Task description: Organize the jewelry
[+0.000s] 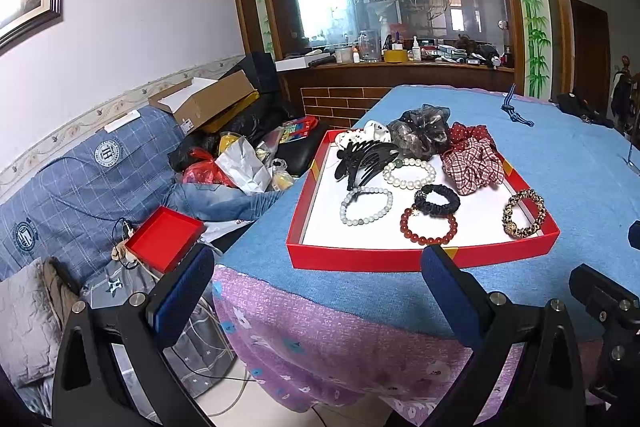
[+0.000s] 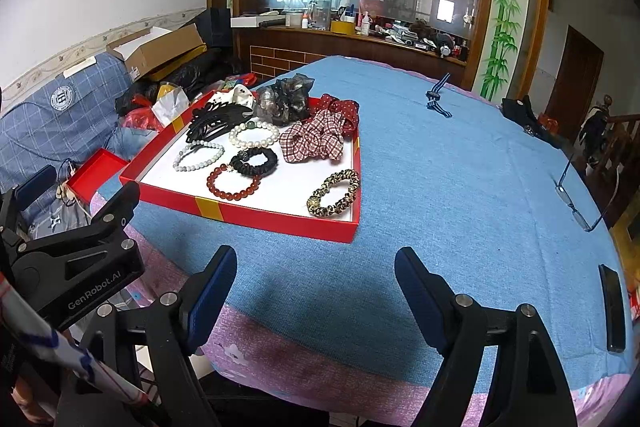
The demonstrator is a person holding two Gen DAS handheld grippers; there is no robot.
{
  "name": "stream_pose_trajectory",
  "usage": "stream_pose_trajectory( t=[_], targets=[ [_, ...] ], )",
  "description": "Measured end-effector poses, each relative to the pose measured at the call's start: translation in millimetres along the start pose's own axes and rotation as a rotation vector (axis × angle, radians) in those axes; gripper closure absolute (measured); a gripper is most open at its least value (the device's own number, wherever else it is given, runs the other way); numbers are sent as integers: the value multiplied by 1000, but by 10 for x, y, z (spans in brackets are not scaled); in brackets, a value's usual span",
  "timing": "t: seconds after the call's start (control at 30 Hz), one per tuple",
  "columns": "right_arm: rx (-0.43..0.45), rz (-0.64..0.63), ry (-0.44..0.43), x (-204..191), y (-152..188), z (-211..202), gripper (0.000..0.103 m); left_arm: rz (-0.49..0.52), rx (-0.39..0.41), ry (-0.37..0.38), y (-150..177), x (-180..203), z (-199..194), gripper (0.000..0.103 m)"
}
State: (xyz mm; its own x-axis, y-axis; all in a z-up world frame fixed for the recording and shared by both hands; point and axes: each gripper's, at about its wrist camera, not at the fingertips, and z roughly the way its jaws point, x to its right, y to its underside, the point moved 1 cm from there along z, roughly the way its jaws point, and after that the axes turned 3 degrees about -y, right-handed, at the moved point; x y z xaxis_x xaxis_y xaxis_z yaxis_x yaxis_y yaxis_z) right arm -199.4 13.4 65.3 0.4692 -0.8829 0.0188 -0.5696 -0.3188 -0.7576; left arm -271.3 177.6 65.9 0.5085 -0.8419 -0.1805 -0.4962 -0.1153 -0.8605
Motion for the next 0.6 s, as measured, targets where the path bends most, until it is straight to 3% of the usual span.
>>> stream_pose_trajectory(
  t=[0.6],
  targets=[
    [0, 0, 0, -6, -8, -2, 18, 0, 4, -5, -6, -21, -14, 0]
  ],
)
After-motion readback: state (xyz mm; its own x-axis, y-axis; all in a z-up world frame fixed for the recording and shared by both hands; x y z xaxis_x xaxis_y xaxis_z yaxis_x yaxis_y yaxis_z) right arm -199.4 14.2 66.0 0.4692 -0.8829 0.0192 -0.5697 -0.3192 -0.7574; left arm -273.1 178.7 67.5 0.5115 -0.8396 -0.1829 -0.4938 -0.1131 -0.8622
